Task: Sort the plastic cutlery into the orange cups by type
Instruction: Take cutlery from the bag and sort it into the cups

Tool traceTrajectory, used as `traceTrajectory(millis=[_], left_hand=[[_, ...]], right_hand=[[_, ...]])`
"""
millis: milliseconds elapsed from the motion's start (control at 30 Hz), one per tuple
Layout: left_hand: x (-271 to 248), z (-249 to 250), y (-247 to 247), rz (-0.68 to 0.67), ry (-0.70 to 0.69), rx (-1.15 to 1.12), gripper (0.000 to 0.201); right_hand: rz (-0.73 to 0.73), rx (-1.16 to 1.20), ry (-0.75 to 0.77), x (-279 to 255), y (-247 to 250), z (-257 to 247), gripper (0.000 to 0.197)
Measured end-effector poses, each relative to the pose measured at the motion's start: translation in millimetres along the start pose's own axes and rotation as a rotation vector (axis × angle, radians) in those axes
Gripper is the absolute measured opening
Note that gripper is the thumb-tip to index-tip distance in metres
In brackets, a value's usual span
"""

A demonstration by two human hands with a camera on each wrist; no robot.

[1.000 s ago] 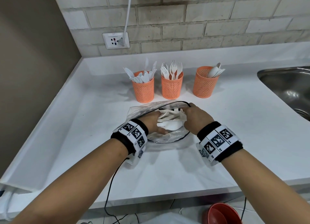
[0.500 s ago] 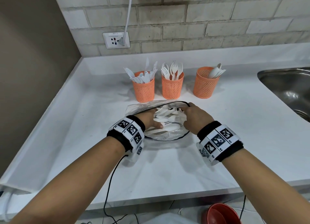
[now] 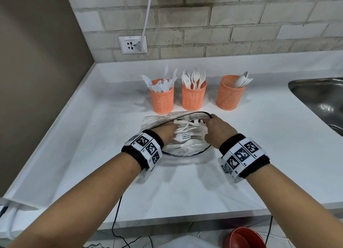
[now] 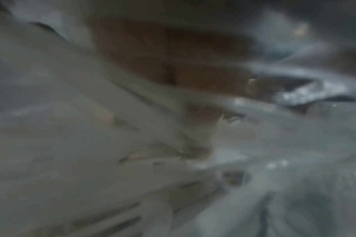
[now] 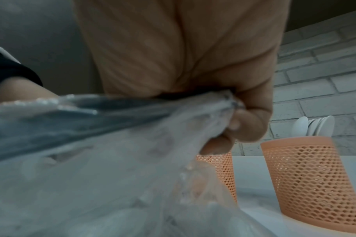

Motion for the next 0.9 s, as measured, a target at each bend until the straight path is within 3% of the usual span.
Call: traceTrajectory(millis=[133, 267, 400, 633, 900], left_hand=[[3, 3, -8, -0.049, -0.055, -0.095, 0.037], [-5, 6, 9, 0.085, -0.023, 0.064, 0.030], [-6, 7, 5, 0.050, 0.010, 0.133, 0.027], [-4, 13, -5, -0.005, -0.068, 0.031, 0.042], [-4, 12, 3, 0.057, -0.039, -0.015, 0.035]], right_hand=[[0.003, 0.002, -0.002, 0, 0, 0, 0.050], [0.012, -0.002, -0.011, 1, 1, 0, 0.050], [0.020, -0.011, -0.024, 0, 2, 1, 0.045], [0.017, -0.012, -0.021, 0, 0, 0, 0.043], [0.020, 0.010, -0.017, -1, -2, 3, 0.043]])
Point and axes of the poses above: each hand's wrist, its own x-axis towards the middle knuckle, its own y-axis out of the back of the hand, z = x × y, the point moved 10 cm from there along x, towards the middle knuckle, and after that the axes turned 12 degrees about -z, right-handed, at the moved point
